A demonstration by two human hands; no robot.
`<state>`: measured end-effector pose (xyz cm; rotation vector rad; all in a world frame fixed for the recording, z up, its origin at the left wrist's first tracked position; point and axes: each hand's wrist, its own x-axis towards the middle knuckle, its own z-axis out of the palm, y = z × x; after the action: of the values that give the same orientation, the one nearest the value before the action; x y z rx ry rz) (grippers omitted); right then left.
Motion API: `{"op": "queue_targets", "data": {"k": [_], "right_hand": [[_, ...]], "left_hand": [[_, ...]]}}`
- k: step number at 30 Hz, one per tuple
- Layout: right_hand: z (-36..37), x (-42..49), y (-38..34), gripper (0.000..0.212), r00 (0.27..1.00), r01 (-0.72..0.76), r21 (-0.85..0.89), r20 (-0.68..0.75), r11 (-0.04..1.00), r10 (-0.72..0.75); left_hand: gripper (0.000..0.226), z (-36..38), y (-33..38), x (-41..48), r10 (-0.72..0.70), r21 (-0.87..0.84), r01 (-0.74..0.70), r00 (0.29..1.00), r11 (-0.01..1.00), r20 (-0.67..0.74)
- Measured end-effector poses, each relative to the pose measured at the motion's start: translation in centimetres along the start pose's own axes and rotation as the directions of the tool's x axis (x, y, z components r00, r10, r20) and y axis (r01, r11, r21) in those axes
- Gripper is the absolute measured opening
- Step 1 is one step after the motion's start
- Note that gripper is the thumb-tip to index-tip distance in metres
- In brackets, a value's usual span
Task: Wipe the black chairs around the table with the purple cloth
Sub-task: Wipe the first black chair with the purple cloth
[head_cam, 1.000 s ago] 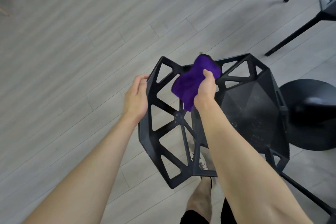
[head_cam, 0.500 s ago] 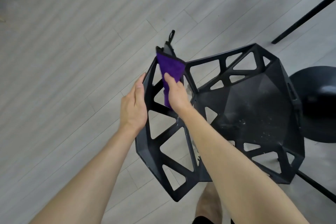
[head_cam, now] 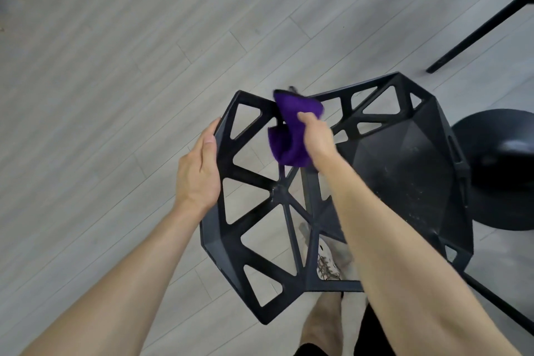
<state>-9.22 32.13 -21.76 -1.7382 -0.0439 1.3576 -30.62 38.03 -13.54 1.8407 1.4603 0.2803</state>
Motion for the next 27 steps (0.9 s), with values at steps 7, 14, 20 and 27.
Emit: {"op": "queue_targets", "data": {"k": [7, 14, 20, 27], "right_hand": [[1.0, 1.8, 0.6, 0.054, 0.98, 0.18, -0.127, -0.068, 0.976, -0.189], [2.5, 1.5, 9.1, 0.071, 0.985, -0.099, -0.252, 0.114, 0.963, 0.131], [4.7, 3.3, 4.8, 0.063, 0.988, 0.136, -0.104, 0.084, 0.985, -0.127], [-0.2, -4.8, 16.5, 0.048, 0.969, -0.042, -0.361, 0.214, 0.932, 0.126]], "left_hand": [[0.056, 0.0, -0.1, 0.1, -0.011, -0.021, 0.011, 1.0, 1.0, -0.011], [0.054, 0.0, 0.0, -0.2, -0.017, -0.015, 0.016, 1.0, 1.0, -0.018], [0.053, 0.1, 0.2, 0.1, -0.016, 0.01, 0.017, 0.999, 1.0, -0.033], [0.054, 0.2, 0.7, -0.3, -0.008, -0.065, 0.004, 0.999, 0.998, -0.05]]}}
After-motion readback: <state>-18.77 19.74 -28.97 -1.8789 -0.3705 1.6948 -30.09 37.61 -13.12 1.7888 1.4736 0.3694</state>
